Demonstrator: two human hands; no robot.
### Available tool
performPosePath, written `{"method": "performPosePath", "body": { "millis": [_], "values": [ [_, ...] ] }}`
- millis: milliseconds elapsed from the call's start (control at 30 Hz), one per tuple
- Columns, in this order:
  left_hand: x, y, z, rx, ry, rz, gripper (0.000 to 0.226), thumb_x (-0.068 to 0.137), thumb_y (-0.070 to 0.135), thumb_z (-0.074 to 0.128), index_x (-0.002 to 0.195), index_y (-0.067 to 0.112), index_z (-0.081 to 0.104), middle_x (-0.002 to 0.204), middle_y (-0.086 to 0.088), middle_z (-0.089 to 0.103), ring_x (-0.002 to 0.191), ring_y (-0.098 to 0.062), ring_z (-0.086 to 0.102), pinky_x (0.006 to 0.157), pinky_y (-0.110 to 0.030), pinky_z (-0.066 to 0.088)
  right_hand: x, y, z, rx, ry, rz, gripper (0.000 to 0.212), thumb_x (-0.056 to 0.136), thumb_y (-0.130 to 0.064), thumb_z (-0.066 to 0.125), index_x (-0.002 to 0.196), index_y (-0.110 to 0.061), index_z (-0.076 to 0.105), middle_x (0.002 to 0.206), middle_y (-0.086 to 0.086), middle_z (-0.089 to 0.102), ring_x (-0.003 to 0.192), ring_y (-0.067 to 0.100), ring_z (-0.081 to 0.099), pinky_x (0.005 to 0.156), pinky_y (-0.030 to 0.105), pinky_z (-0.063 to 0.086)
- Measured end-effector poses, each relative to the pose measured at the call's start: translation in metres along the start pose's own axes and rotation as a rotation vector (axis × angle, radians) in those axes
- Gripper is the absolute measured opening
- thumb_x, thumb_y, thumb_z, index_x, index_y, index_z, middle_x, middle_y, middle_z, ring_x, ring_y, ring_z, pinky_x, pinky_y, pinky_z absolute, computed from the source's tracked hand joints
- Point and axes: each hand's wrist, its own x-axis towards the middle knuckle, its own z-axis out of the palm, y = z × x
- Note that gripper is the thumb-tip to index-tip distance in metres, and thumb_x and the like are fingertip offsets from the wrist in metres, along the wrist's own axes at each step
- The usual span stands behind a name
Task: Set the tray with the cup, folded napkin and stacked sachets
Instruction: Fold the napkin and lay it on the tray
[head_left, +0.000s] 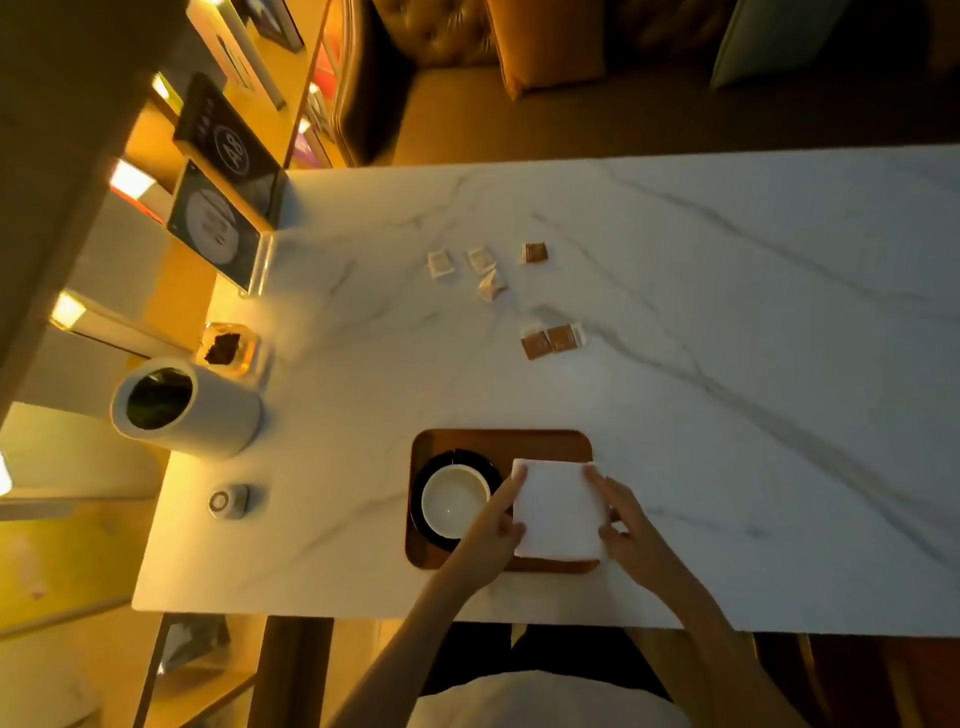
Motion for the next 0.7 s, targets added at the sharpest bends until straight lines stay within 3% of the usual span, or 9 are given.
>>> {"method": "performPosePath", "body": {
  "millis": [33, 100, 200, 267, 333, 500, 633, 700],
  "values": [
    [0.005, -0.006, 0.012, 0.001, -0.002, -0.016, 0.076, 0.098, -0.001, 0.048, 0.157, 0.024, 0.007, 0.139, -0.012, 0.043, 0.094, 0.009, 0.055, 0.076, -0.016, 0.051, 0.0, 0.014, 0.005, -0.008, -0.005, 0.026, 0.075, 0.091, 0.009, 0.042, 0.138, -0.045, 0.022, 0.146, -0.002, 0.029, 0.129, 0.017, 0.036, 0.106, 0.031, 0.038],
    [0.014, -0.014, 0.03, 0.027, 0.008, -0.044, 0.078, 0.097, -0.001, 0.048, 0.157, 0.023, 0.006, 0.158, -0.003, 0.023, 0.132, -0.005, 0.039, 0.105, -0.03, 0.047, 0.002, 0.037, 0.016, -0.039, 0.027, 0.059, 0.074, 0.091, 0.008, 0.044, 0.137, -0.045, 0.022, 0.145, -0.004, 0.029, 0.129, 0.012, 0.034, 0.111, 0.032, 0.033],
    [0.027, -0.026, 0.047, 0.116, 0.06, -0.088, 0.076, 0.096, -0.002, 0.046, 0.157, 0.018, 0.006, 0.162, -0.005, 0.016, 0.148, -0.02, 0.024, 0.12, -0.036, 0.028, 0.011, 0.058, 0.029, -0.082, 0.044, 0.086, 0.068, 0.093, 0.004, 0.044, 0.136, -0.042, 0.021, 0.144, -0.002, 0.034, 0.128, 0.005, 0.034, 0.109, 0.021, 0.023],
    [0.033, -0.034, 0.055, 0.188, 0.089, -0.099, 0.076, 0.097, -0.001, 0.045, 0.157, 0.018, 0.002, 0.165, -0.006, 0.01, 0.15, -0.023, 0.018, 0.119, -0.03, 0.021, 0.021, 0.068, 0.037, -0.087, -0.001, 0.091, 0.062, 0.096, -0.002, 0.041, 0.141, -0.039, 0.02, 0.147, 0.003, 0.035, 0.128, 0.008, 0.035, 0.106, 0.019, 0.024],
    [0.038, -0.04, 0.059, 0.254, 0.104, -0.134, 0.077, 0.099, 0.004, 0.045, 0.157, 0.022, -0.003, 0.166, -0.004, 0.003, 0.15, -0.022, 0.019, 0.117, -0.03, 0.027, 0.029, 0.075, 0.044, -0.129, -0.018, 0.085, 0.055, 0.1, -0.014, 0.04, 0.146, -0.035, 0.02, 0.145, 0.005, 0.037, 0.123, 0.006, 0.037, 0.101, 0.018, 0.029],
    [0.046, -0.05, 0.063, 0.338, 0.094, -0.228, 0.082, 0.1, 0.012, 0.048, 0.154, 0.029, -0.011, 0.166, -0.002, -0.002, 0.134, -0.022, 0.043, 0.102, -0.031, 0.046, 0.041, 0.081, 0.057, -0.186, -0.028, 0.084, 0.053, 0.101, -0.026, 0.039, 0.15, -0.026, 0.02, 0.147, 0.005, 0.035, 0.124, 0.013, 0.041, 0.099, 0.021, 0.034],
    [0.052, -0.051, 0.067, 0.368, 0.028, -0.26, 0.087, 0.1, 0.019, 0.051, 0.153, 0.027, -0.016, 0.163, -0.006, 0.003, 0.135, -0.024, 0.041, 0.11, -0.039, 0.045, 0.044, 0.084, 0.056, -0.143, -0.038, 0.202, 0.055, 0.099, -0.036, 0.042, 0.149, -0.023, 0.023, 0.141, 0.0, 0.039, 0.115, 0.007, 0.042, 0.094, 0.02, 0.038],
    [0.055, -0.052, 0.069, 0.397, 0.011, -0.263, 0.09, 0.098, 0.022, 0.054, 0.153, 0.025, -0.017, 0.163, -0.007, 0.001, 0.137, -0.025, 0.039, 0.11, -0.042, 0.045, 0.043, 0.081, 0.056, -0.144, -0.037, 0.211, 0.051, 0.099, -0.036, 0.041, 0.147, -0.023, 0.026, 0.137, -0.003, 0.041, 0.119, 0.012, 0.046, 0.093, 0.02, 0.04]
  ]
}}
